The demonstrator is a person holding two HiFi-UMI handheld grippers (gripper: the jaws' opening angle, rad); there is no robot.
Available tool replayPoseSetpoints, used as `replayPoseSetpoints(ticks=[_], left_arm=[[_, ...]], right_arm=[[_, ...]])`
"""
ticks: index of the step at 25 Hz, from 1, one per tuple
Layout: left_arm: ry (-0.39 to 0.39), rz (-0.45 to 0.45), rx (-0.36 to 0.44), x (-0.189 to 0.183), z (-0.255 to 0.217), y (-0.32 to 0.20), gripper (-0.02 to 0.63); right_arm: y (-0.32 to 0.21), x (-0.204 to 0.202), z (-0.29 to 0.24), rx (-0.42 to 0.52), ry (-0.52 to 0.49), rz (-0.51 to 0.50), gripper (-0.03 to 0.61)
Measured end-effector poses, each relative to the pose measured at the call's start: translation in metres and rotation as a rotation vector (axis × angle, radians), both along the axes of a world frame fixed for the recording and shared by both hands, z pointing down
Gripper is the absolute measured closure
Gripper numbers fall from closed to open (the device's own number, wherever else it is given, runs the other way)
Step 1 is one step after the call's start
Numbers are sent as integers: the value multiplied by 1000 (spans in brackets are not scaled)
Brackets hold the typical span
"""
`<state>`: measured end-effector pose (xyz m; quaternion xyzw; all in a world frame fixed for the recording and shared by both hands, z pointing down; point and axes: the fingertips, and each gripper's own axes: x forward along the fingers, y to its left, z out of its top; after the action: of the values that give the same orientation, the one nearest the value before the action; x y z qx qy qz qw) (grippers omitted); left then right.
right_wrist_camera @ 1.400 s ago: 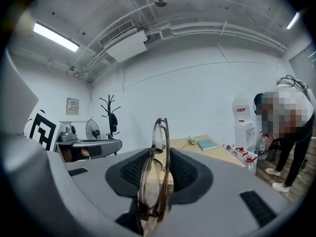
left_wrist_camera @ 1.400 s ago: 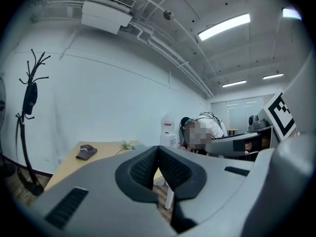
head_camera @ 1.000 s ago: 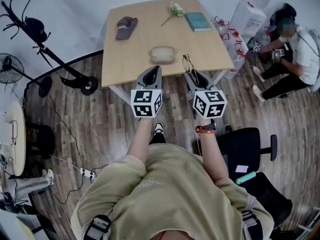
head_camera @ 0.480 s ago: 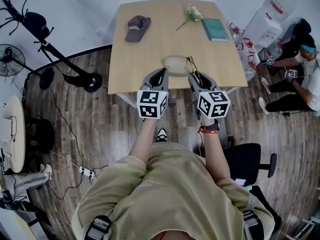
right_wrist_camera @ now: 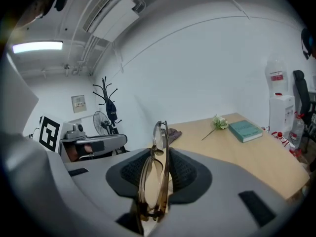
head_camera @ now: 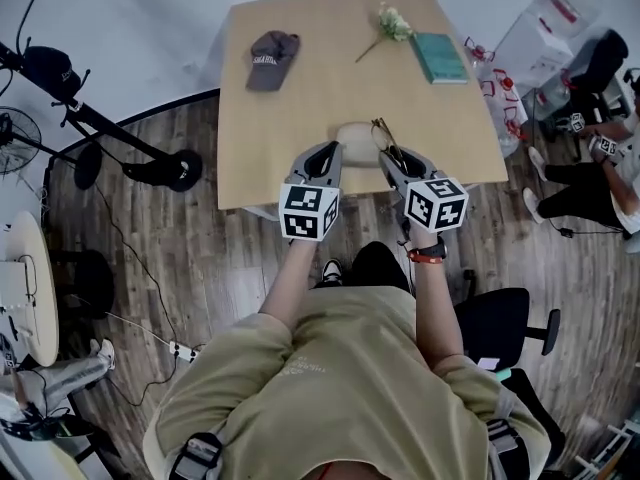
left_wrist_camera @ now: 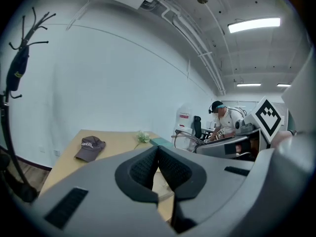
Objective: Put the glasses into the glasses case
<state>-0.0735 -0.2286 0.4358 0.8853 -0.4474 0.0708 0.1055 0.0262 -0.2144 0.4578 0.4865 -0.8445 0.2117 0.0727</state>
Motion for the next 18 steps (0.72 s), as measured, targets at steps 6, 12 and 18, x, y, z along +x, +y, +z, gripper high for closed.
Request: replayPoseSetpoints(ticks=[6, 12, 18], left_arm=[[-13, -6, -31, 5, 28, -36, 591], [-19, -15, -62, 16, 50, -71, 591], [-34, -11, -103, 26, 66, -100, 591]], right_arm=[[-42, 15, 27, -29, 26, -28, 457], [-78, 28, 58, -101, 49, -137, 457], [-105, 30, 85, -242, -3, -291, 465]])
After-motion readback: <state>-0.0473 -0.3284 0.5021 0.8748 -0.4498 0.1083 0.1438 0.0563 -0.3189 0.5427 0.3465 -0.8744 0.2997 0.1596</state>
